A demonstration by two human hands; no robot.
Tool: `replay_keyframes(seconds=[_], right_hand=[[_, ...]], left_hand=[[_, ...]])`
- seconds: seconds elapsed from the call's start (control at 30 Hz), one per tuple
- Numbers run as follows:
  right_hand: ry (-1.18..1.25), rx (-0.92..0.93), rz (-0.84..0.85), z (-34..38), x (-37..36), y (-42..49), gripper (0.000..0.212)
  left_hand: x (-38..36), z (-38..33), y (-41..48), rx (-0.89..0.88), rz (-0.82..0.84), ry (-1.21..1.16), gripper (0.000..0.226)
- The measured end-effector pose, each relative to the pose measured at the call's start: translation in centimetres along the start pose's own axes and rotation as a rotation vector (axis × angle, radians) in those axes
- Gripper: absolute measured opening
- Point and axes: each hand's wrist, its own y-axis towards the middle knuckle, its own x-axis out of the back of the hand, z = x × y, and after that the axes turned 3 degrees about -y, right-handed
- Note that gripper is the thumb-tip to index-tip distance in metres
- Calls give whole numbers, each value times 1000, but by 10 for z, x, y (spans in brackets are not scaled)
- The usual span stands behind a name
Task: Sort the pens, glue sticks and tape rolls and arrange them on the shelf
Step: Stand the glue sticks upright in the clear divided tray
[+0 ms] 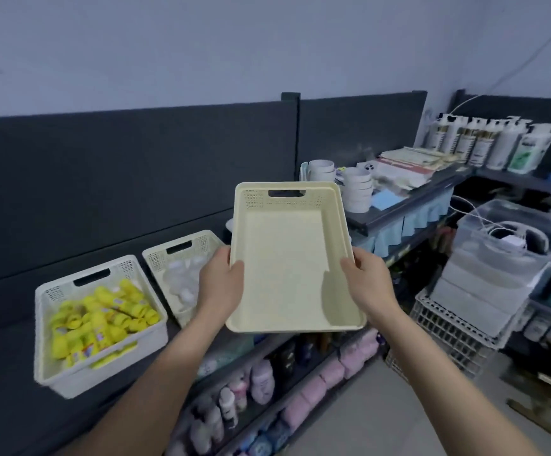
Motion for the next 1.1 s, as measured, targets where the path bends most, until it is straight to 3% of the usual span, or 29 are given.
replay_keyframes(seconds=[0.23, 0.6, 0.7, 0.8, 0.9, 1.1], right_hand=[[15, 49, 83, -24, -13, 87, 28], [-67, 53, 155, -39, -50, 247, 23], [-78, 42, 195, -55, -66, 270, 26], [-95, 12, 274, -74, -82, 286, 20], [-90, -18, 365, -90, -95, 299, 18], [-249, 146, 494, -111, -118, 315, 13]], left_hand=[[-42, 10, 65, 17, -32, 16, 15], [-104, 32, 203, 17, 17, 75, 11], [-115, 45, 214, 57, 2, 142, 16], [-124, 63, 220, 150, 18, 256, 3], [-133, 70, 223, 156, 12, 372, 13], [-150, 88, 216, 205, -1, 534, 16]])
